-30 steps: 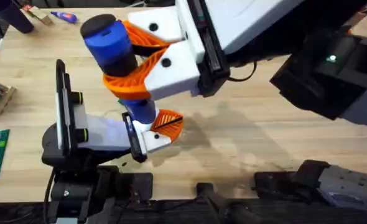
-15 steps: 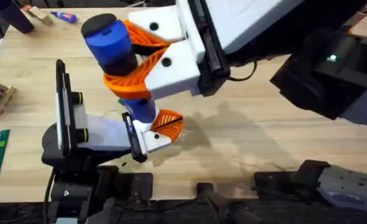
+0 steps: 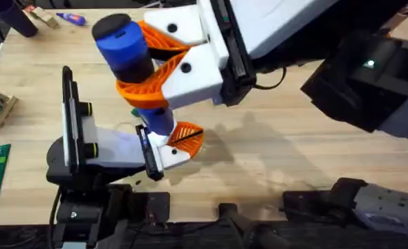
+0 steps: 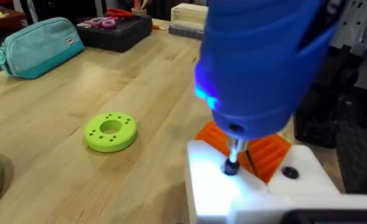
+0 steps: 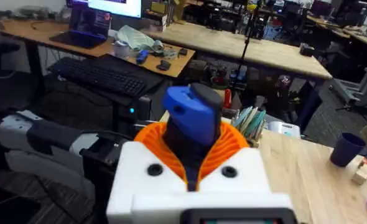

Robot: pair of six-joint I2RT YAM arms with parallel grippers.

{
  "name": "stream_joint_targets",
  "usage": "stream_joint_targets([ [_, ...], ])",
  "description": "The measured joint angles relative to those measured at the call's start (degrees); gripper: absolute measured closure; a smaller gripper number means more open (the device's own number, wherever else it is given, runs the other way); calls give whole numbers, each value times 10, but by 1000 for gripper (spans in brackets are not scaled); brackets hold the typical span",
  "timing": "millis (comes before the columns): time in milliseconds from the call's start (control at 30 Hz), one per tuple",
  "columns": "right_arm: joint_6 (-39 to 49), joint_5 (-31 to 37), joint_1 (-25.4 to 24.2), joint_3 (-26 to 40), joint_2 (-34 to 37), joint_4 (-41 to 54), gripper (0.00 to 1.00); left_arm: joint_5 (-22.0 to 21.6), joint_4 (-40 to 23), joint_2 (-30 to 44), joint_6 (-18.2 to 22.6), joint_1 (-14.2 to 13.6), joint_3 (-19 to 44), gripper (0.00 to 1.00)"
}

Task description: Pick up the gripper from the table and insert it into the empty holder that is missing its gripper. Then pick up a screw, insert it into the mounting hole, and use the screwdriver to tighten it. Finally, clean up the table by picking up the vegetable and placing it into the bucket.

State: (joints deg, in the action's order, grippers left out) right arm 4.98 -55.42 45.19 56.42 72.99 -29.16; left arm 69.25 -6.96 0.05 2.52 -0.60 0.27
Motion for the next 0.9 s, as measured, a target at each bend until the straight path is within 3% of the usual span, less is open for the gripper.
stream_joint_targets([
  [900, 6, 0, 0, 0, 7, -1, 953, 0, 0, 0, 0, 0, 0, 992],
])
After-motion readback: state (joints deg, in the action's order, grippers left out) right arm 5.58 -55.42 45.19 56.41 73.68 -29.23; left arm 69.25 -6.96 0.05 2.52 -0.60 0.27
